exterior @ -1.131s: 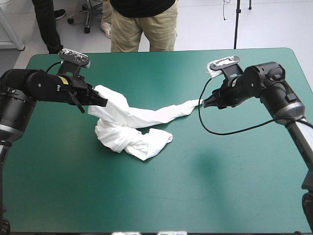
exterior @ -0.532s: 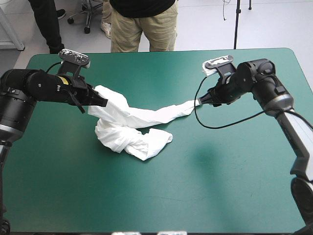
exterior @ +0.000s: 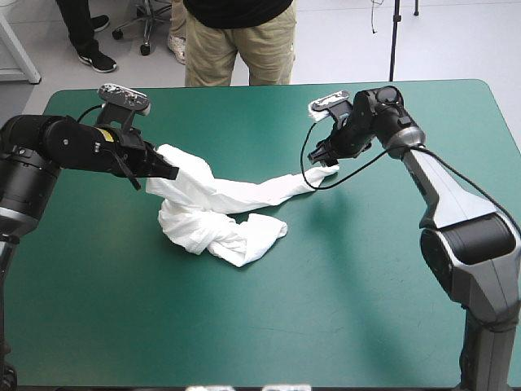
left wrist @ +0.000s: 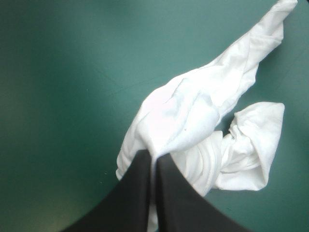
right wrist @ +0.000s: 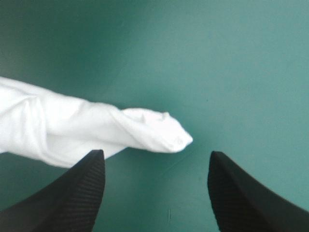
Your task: Fold the cloth
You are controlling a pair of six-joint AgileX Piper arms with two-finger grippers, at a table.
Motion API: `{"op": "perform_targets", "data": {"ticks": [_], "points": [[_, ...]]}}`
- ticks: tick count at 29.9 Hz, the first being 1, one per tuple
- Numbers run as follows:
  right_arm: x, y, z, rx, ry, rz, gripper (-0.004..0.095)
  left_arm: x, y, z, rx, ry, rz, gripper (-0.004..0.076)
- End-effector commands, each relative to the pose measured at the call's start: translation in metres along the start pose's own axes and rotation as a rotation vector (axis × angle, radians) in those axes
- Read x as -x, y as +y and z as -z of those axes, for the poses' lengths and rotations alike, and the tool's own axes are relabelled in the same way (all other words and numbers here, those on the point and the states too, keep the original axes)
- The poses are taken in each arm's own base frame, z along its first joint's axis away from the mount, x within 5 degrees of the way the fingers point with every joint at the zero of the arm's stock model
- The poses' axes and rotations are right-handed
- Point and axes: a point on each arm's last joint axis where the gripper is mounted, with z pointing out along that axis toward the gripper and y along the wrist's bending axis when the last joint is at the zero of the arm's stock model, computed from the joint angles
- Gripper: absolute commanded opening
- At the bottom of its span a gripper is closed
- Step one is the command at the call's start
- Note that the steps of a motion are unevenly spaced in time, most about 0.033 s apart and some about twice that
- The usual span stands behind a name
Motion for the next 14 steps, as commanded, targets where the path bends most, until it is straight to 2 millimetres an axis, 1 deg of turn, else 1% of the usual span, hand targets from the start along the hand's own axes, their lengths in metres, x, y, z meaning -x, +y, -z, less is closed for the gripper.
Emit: {"op": "perform_targets", "data": {"ticks": [1, 2, 6, 10, 11, 13, 14], "points": [[0.018, -0.003, 0.011, -0.014, -0.091, 0.014, 0.0591, 0.007, -0.003, 0.018, 0.005, -0.097, -0.005, -0.0009], [0.019, -0.005, 0.001, -0.010, -0.078, 0.010, 0.0591, 0.007, -0.003, 0.018, 0.005, -0.097, -0.004, -0.0009], [0.022, -0.010, -0.025, -0.005, -0.049, 0.005, 0.0591, 0.007, -0.003, 0.018, 0.006, -0.101, -0.007, -0.0009], [0.016, -0.010, -0.050, 0.023, 0.058, -0.007, 0.0590, 0.007, -0.003, 0.018, 0.009, -0.105, -0.008, -0.0009], [0.013, -0.010, -0.055, 0.031, 0.087, -0.007, 0.0587, 0.007, -0.003, 0.018, 0.012, -0.105, -0.012, -0.0009], [0.010, -0.010, -0.056, 0.035, 0.114, -0.006, 0.0563, 0.008, -0.003, 0.018, 0.012, -0.107, -0.019, -0.0009], [0.009, -0.010, -0.056, 0.037, 0.122, -0.005, 0.0531, 0.008, -0.003, 0.018, 0.014, -0.110, -0.019, -0.0009]]}}
